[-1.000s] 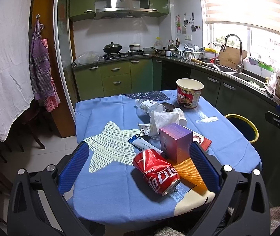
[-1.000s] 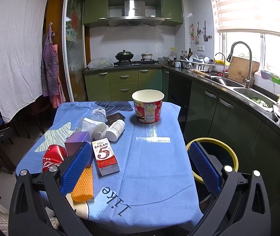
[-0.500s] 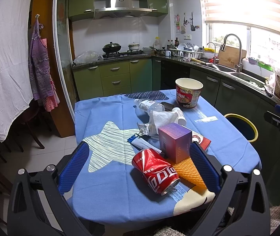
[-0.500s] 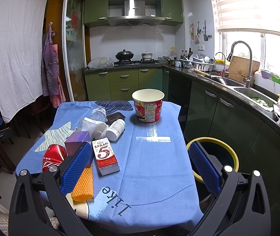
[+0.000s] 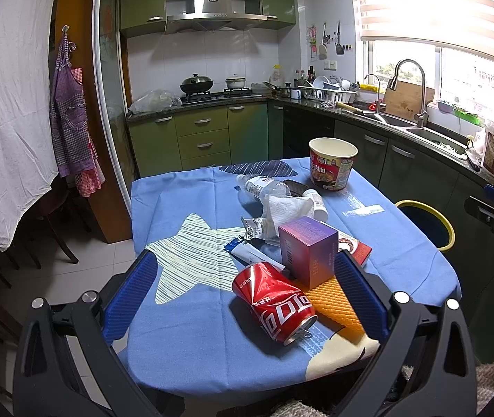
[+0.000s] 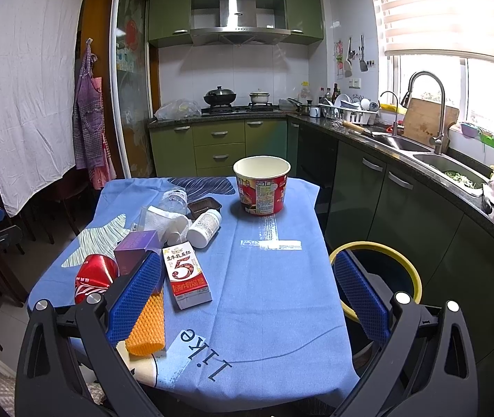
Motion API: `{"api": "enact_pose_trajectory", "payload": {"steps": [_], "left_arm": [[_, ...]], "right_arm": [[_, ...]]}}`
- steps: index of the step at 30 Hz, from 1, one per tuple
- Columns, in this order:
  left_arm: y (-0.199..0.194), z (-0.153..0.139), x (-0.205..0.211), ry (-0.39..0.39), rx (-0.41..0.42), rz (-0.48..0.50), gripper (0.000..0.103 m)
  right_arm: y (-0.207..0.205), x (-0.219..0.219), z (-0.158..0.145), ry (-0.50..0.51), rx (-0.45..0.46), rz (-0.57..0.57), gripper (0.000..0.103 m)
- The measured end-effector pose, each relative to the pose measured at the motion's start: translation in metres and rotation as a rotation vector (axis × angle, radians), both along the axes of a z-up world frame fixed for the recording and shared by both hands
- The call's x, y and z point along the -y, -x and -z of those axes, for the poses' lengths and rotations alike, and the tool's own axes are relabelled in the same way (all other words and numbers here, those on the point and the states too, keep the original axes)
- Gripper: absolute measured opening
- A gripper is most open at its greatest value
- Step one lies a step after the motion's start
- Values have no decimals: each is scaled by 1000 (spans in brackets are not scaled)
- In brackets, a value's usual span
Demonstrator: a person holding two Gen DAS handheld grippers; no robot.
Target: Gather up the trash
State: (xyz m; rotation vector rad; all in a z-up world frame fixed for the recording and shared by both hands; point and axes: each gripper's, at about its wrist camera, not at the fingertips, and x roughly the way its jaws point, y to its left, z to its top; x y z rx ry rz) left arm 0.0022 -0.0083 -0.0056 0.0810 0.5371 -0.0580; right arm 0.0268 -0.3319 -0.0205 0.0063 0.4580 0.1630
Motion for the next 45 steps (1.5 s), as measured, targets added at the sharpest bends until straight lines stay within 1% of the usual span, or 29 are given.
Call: {"api": "enact_pose_trajectory", "payload": {"steps": [22,25,27,30,32,36,37,38,40,41,43,45], "left_arm": [[0,2,2,1,-6,5,97],[-4,3,1,0,-13,10,97],[-15,2,-1,-4,-22,20,97],[-44,-5,-8,-12,-23,20,97],[-74,-10,-16,-4,-25,10,97],[-141,-12,-37,75,-39,3,97],[-158,-9,-41,90,-46,-6,97],[-183,-4,-47,101,-56,-29,97],[-217,5,-54,107,-62,-62,97],[-240,13,-58,115,-66,-86,97],[-272,26,-64,131,-77,-121,97],[-300,40,-69,134,-80,-155,97]], "right_arm": [[-1,0,2,1,-8,-2,99],[-6,1,2,8,-19,-14,99],[-15,2,0,24,-34,-24,99],[-42,7,-7,36,-86,-47,99],[-67,14,-15,22,-128,-69,99],[-135,25,-32,-17,-223,-83,99],[-156,27,-36,-24,-260,-83,99],[-172,27,-38,-30,-287,-89,99],[-219,28,-40,-50,-370,-99,99],[-236,28,-41,-50,-400,-92,99],[-275,29,-40,-57,-462,-79,99],[-325,32,-34,-72,-539,-46,94]]}}
